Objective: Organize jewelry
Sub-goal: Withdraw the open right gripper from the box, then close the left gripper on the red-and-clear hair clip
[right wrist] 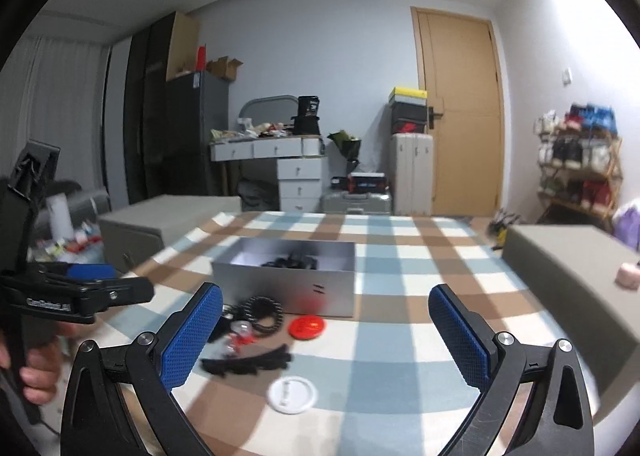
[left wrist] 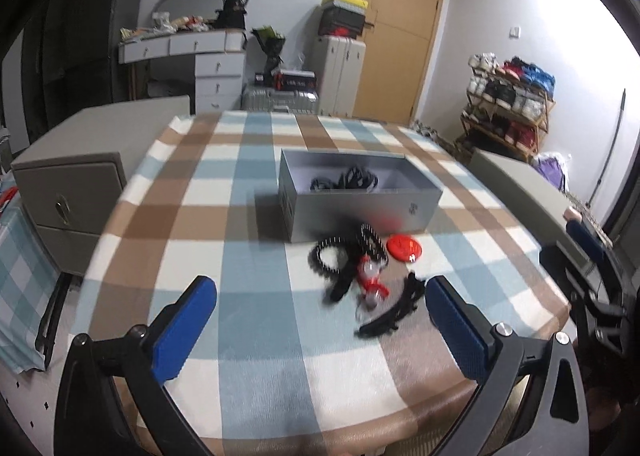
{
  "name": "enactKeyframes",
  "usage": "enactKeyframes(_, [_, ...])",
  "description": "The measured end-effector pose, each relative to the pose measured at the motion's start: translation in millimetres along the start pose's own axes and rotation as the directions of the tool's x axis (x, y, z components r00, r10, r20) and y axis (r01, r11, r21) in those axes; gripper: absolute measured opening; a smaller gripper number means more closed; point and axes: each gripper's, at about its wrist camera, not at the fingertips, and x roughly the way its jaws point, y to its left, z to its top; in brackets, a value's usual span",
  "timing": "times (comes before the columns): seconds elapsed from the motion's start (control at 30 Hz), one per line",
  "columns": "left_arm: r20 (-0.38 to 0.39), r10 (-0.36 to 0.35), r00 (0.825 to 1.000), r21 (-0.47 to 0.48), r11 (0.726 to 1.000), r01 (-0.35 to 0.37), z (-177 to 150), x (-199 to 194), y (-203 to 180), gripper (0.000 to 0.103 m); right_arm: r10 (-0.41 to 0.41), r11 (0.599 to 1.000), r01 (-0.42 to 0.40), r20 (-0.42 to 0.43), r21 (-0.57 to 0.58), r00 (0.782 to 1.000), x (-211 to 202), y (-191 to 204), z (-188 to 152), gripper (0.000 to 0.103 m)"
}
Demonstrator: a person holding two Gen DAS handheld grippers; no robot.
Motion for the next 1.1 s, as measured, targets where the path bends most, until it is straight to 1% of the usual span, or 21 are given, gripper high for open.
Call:
enactKeyframes(0.13, [-0.044, -0.010, 0.999, -0.007, 1.000, 0.010, -4.6, 5.2, -0.1, 0.102, -0.010, 1.000, 0.010, -0.031, -0.026, 0.999, 6.3, 0.8, -2.6, 0.103])
enactKeyframes(0.2, [-0.075, -0.031, 0.997, -0.007, 0.999, 0.031, -5.7, 10.4, -0.5, 0.102, -0.034, 0.999, 0.033, -0.025, -0.035, 0.999, 7.3, 0.7, -3.5, 0.103])
enactKeyframes(0.3, [-0.116, -0.060, 0.991, 0.014, 0.998, 0.062, -6.8, 18.2, -5.9, 0.102, -0.141, 0.985, 0.142, 0.017, -0.098, 0.990, 8.9, 4.6, -3.3, 0.103])
enactKeyframes(0.33, [-0.128, -0.076, 0.989, 0.023, 0.997, 0.079, -7.0, 20.2, -8.8, 0.102, -0.196, 0.971, 0.199, 0.034, -0.133, 0.980, 10.3, 7.6, -3.6, 0.103])
enactKeyframes(0.37, [-0.144, -0.095, 0.985, 0.034, 0.994, 0.101, -7.1, 23.6, -13.0, 0.102, -0.256, 0.951, 0.263, 0.065, -0.163, 0.965, 10.7, 10.2, -3.9, 0.103])
enactKeyframes(0.4, [-0.158, -0.106, 0.982, 0.042, 0.993, 0.114, -6.6, 27.6, -16.2, 0.102, -0.292, 0.935, 0.304, 0.092, -0.181, 0.952, 10.4, 11.1, -3.9, 0.103])
enactKeyframes(0.47, [-0.183, -0.125, 0.975, 0.053, 0.989, 0.137, -5.6, 34.8, -22.0, 0.101, -0.305, 0.930, 0.319, 0.103, -0.182, 0.947, 8.8, 8.9, -1.5, 0.103])
enactKeyframes(0.57, [-0.224, -0.170, 0.960, 0.040, 0.982, 0.183, -2.0, 45.1, -27.9, 0.100, -0.294, 0.942, 0.300, 0.063, -0.149, 0.954, 11.4, -1.6, 3.0, 0.103])
enactKeyframes(0.6, [-0.229, -0.182, 0.956, 0.035, 0.980, 0.195, -0.7, 46.1, -29.4, 0.100, -0.282, 0.949, 0.285, 0.041, -0.135, 0.958, 13.1, -4.9, 4.1, 0.103])
enactKeyframes(0.63, [-0.235, -0.196, 0.952, 0.037, 0.977, 0.210, 0.6, 46.7, -32.0, 0.099, -0.245, 0.964, 0.244, 0.003, -0.104, 0.970, 14.6, -11.1, 5.9, 0.103])
enactKeyframes(0.7, [-0.263, -0.189, 0.946, 0.063, 0.975, 0.213, 3.2, 50.4, -38.4, 0.092, -0.185, 0.982, 0.182, -0.043, -0.055, 0.982, 15.9, -18.4, 7.1, 0.103])
enactKeyframes(0.73, [-0.287, -0.195, 0.938, 0.070, 0.972, 0.224, 3.6, 52.9, -41.1, 0.083, -0.154, 0.988, 0.152, -0.066, -0.034, 0.986, 17.3, -21.7, 7.7, 0.103])
enactKeyframes(0.77, [-0.302, -0.206, 0.931, 0.066, 0.970, 0.236, 4.4, 55.0, -40.9, 0.077, -0.118, 0.993, 0.117, -0.083, -0.014, 0.990, 17.9, -23.8, 8.4, 0.103])
enactKeyframes(0.8, [-0.320, -0.215, 0.923, 0.054, 0.968, 0.245, 4.9, 57.5, -40.2, 0.077, -0.093, 0.996, 0.094, -0.089, -0.001, 0.992, 17.3, -24.4, 8.3, 0.103])
enactKeyframes(0.83, [-0.335, -0.214, 0.918, 0.044, 0.969, 0.242, 5.2, 59.3, -38.9, 0.077, -0.061, 0.998, 0.063, -0.094, 0.016, 0.994, 16.7, -25.8, 9.1, 0.103])
enactKeyframes(0.93, [-0.342, -0.205, 0.917, 0.047, 0.971, 0.235, 7.9, 60.7, -36.1, 0.077, -0.001, 0.999, 0.005, -0.087, 0.049, 0.996, 14.0, -26.9, 11.8, 0.103])
enactKeyframes(1.03, [-0.364, -0.209, 0.908, 0.046, 0.969, 0.241, 10.3, 64.1, -34.6, 0.076, 0.022, 0.996, -0.017, -0.055, 0.089, 0.998, 12.0, -31.0, 15.5, 0.103])
enactKeyframes(1.1, [-0.395, -0.216, 0.893, 0.037, 0.967, 0.250, 10.0, 66.3, -33.3, 0.063, 0.040, 0.991, -0.033, -0.050, 0.126, 0.998, 12.3, -35.4, 17.8, 0.103])
